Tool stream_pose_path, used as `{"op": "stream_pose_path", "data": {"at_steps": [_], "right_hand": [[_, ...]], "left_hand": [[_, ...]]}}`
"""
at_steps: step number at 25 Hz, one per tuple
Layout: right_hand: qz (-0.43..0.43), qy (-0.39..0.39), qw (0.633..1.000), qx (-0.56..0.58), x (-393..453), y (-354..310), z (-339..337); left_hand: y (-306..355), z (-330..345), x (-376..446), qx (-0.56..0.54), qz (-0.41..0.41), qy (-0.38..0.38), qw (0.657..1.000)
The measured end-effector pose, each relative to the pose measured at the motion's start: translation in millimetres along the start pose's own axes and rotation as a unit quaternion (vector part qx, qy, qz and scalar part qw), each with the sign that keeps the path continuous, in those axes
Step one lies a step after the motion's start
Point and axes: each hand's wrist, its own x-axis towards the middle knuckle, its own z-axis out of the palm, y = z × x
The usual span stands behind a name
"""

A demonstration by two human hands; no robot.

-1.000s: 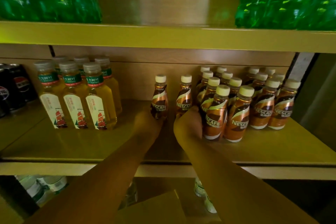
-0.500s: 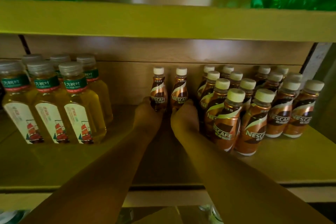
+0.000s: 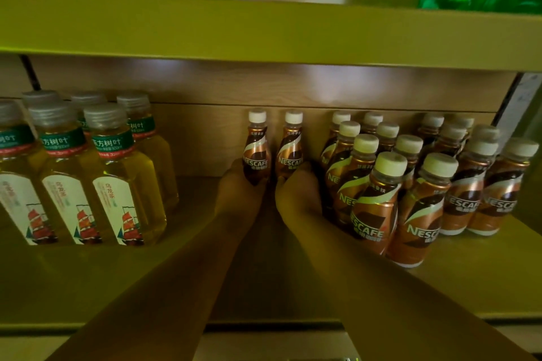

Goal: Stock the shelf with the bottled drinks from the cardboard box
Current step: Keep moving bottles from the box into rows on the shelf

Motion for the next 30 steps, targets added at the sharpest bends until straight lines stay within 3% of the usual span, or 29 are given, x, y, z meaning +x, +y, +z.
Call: {"op": "stream_pose_path", "data": {"at_steps": [5, 8, 10, 12, 17, 26, 30], "right_hand": [[-0.014, -0.01, 1.0, 0.013, -5, 6, -6], [-0.015, -0.047, 0.999, 0.011, -22, 7, -18], [-0.042, -0.067, 0.997, 0.013, -42, 6, -29], [-0.127, -0.086, 0.988, -0.024, -65, 8, -41], [-0.303, -0.077, 0.929, -0.199, -125, 9, -84], [-0.303, -0.142, 0.913, -0.235, -231, 27, -146], [-0.331, -0.166, 0.908, -0.198, -277, 55, -164]], "left_hand": [[1, -7, -5, 0.018, 0.017, -0.007, 1.0], [1, -22, -16, 0.143, 0.03, -0.015, 0.989], [1, -40, -27, 0.31, 0.048, -0.049, 0.948], [3, -58, -44, 0.41, 0.073, -0.064, 0.907], [20, -108, -103, 0.446, 0.137, -0.05, 0.883], [40, -161, -226, 0.45, 0.154, -0.028, 0.879], [41, -166, -291, 0.454, 0.089, -0.037, 0.886]]}}
